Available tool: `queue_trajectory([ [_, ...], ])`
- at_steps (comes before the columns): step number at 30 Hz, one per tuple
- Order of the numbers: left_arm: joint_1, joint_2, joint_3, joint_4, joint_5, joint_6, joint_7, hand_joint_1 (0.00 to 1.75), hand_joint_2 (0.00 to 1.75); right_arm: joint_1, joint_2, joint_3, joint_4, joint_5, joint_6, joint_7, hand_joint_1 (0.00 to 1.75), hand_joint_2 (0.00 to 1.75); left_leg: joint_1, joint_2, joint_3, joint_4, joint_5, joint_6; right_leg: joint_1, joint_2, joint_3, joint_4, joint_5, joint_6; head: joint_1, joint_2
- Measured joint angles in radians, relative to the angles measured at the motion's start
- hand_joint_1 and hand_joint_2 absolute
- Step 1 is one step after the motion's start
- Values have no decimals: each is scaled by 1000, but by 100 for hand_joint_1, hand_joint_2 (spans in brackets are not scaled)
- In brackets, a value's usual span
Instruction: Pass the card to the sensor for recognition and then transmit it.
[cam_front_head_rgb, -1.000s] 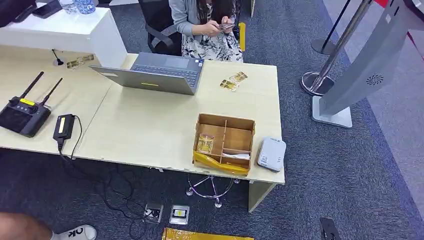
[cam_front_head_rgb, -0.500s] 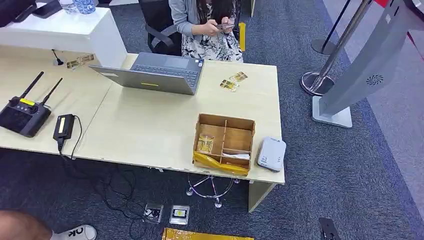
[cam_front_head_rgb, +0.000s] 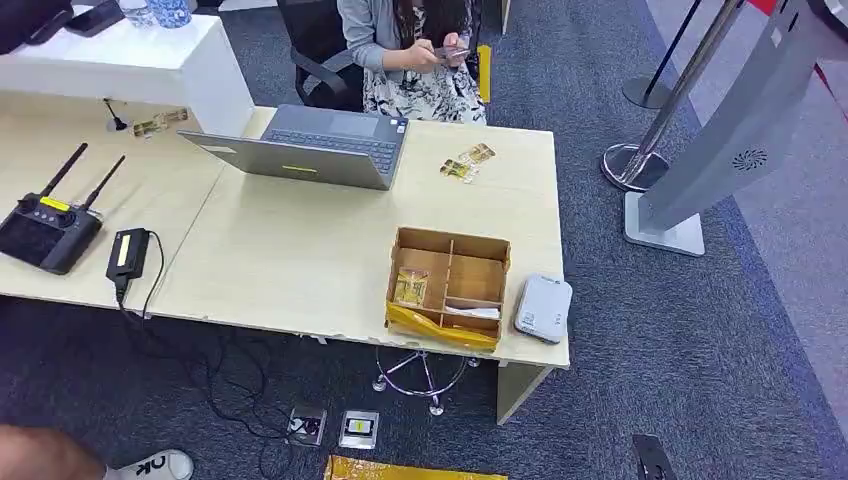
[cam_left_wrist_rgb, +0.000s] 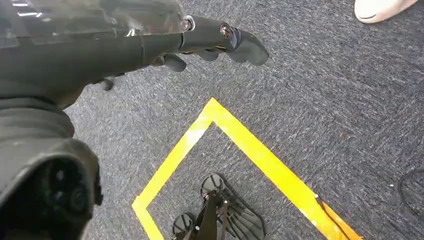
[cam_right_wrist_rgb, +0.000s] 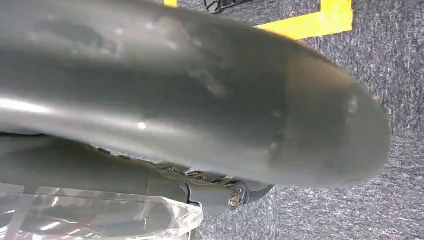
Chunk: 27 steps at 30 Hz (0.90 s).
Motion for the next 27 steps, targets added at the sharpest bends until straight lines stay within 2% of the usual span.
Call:
queue_trajectory([
  [7,-1,0,0,0,1,-9,1,0,0,0,0,5,0,-10,0,0,0,0,0,0,0,0,0,0,0,0,0,0,0,0,0,0],
  [10,-3,1,-6,0,-31,-64,1,0,0,-3,1,5,0,-31,5,-6,0,0,0,0,0,0,0,0,0,0,0,0,0,0,0,0],
  [18,-24,-1,-12,0,5,2,1,0,0,-22,1,6,0,-39,-4,-3,0,0,0,0,0,0,0,0,0,0,0,0,0,0,0,0],
  [27,-17,1,-12,0,24,9,0,0,0,-28,3,28,0,-27,6,20,0,0,0,0,0,0,0,0,0,0,0,0,0,0,0,0],
])
